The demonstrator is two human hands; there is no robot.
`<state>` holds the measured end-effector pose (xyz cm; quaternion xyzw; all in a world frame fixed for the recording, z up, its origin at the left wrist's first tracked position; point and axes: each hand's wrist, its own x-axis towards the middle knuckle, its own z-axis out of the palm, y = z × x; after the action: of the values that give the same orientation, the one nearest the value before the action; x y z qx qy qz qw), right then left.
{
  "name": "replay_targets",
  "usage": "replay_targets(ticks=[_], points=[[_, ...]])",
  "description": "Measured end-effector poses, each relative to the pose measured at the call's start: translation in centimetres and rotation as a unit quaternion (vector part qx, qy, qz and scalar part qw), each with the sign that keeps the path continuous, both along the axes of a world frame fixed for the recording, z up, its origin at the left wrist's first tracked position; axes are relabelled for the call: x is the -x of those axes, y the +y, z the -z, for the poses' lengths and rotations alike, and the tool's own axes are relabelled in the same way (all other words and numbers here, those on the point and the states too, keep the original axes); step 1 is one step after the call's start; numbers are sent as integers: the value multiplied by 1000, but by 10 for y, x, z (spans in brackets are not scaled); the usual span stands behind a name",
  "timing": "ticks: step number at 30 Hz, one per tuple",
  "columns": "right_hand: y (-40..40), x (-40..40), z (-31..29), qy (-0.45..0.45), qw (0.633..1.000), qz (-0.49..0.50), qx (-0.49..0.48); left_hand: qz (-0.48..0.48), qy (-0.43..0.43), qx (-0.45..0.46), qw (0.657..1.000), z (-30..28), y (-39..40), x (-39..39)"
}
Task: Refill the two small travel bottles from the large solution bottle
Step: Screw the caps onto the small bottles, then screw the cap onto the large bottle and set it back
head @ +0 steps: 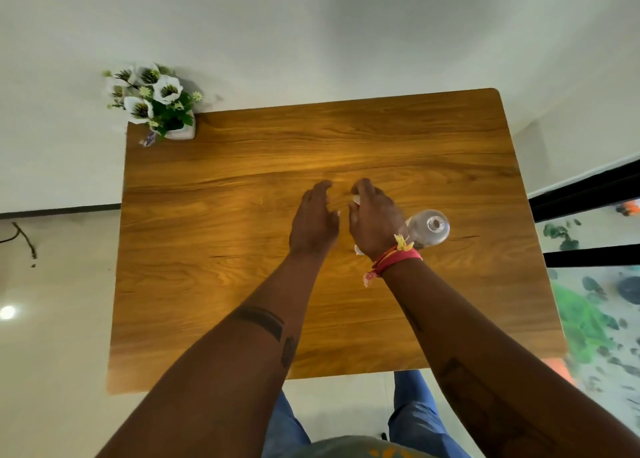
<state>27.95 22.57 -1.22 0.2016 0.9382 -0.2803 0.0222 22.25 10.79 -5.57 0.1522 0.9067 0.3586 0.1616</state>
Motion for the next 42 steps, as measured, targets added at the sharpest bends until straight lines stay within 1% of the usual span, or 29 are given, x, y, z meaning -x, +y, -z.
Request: replay_targets(ticks=[2,4,6,11,15,18,21,23,26,29,34,37,42], points=[[-12,1,1,9,1000,-26,4,-36,-3,-5,999,-3,-23,-3],[-26,9,6,-4,999,-46,14,-63,-13,6,998,-2,-42,-2],[-38,20,14,-32,998,-61,5,-65,-18,16,998,1,-55,0],[-61,40,37,-129,986,-82,-64,-63,-18,38,997,14,-68,3],[-64,50,47,-161,978,-93,-98,-71,-32,42,996,26,-66,3],[-63,52,47,-170,973,-107,-112,-68,-30,39,996,25,-65,3],[-62,54,35,-146,980,-96,-92,-70,-25,37,997,14,-64,5],[-60,54,20,-115,989,-66,-68,-71,-17,28,997,0,-59,8],[-51,46,-9,-67,998,-10,-17,-68,-16,2,998,-27,-43,8],[-31,26,-43,-14,1000,19,13,-51,-12,-34,998,-55,-23,-1],[11,-12,-78,-3,995,82,52,-2,3,-68,998,-86,13,-33],[32,-37,-89,31,990,119,69,28,5,-64,998,-97,31,-47],[61,-74,-96,80,972,202,92,97,2,-17,995,-104,48,-58]])
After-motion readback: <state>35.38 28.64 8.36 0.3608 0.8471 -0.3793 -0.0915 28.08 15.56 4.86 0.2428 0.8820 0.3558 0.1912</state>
